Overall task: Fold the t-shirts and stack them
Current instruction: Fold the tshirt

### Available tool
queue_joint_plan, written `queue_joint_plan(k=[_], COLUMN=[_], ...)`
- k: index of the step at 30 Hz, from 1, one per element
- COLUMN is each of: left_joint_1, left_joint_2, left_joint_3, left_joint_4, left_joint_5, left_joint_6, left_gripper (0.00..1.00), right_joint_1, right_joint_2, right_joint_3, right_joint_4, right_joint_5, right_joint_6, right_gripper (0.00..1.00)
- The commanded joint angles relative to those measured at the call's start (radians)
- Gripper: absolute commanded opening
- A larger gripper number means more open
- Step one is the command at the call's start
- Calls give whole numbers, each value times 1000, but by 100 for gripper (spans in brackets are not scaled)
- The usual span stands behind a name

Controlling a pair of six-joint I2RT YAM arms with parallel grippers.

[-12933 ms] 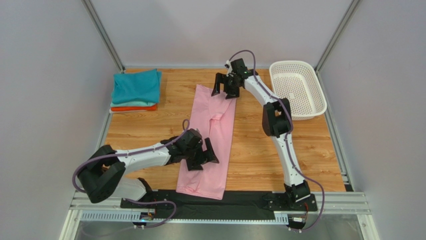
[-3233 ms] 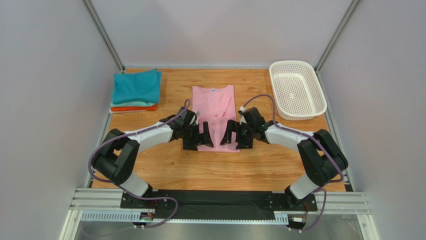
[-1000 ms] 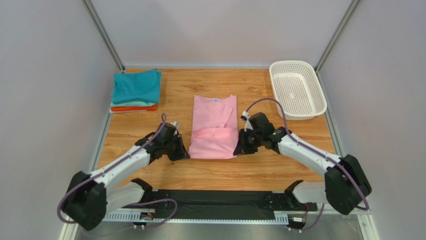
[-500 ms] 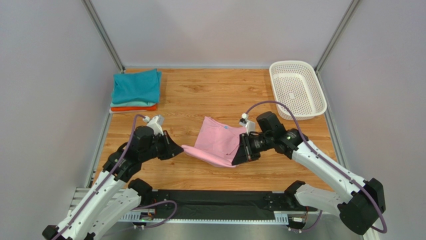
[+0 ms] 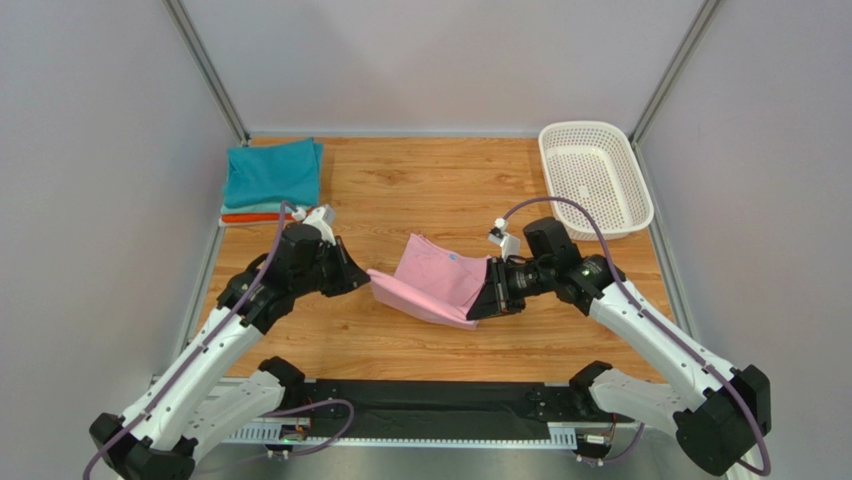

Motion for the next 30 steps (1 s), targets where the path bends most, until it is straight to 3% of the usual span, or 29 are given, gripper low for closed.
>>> queue_joint_plan(k=[1,10,30], left_joint_1=[5,11,38], left_joint_2=[66,283,755], left_joint_3=[48,148,438], left_joint_4=[53,130,229], left_joint_5=[-74,-103,-81], left_joint_6=[40,77,141], left_gripper=[0,0,0], right_joint_1=[-37,-187,-413], right_joint_2=[8,87,382], right_joint_3=[16,-7,36], right_joint_4=[-25,43,198], right_joint_5=[-12,-96,-130], right_joint_6=[5,-9,-63], right_gripper=[10,10,10])
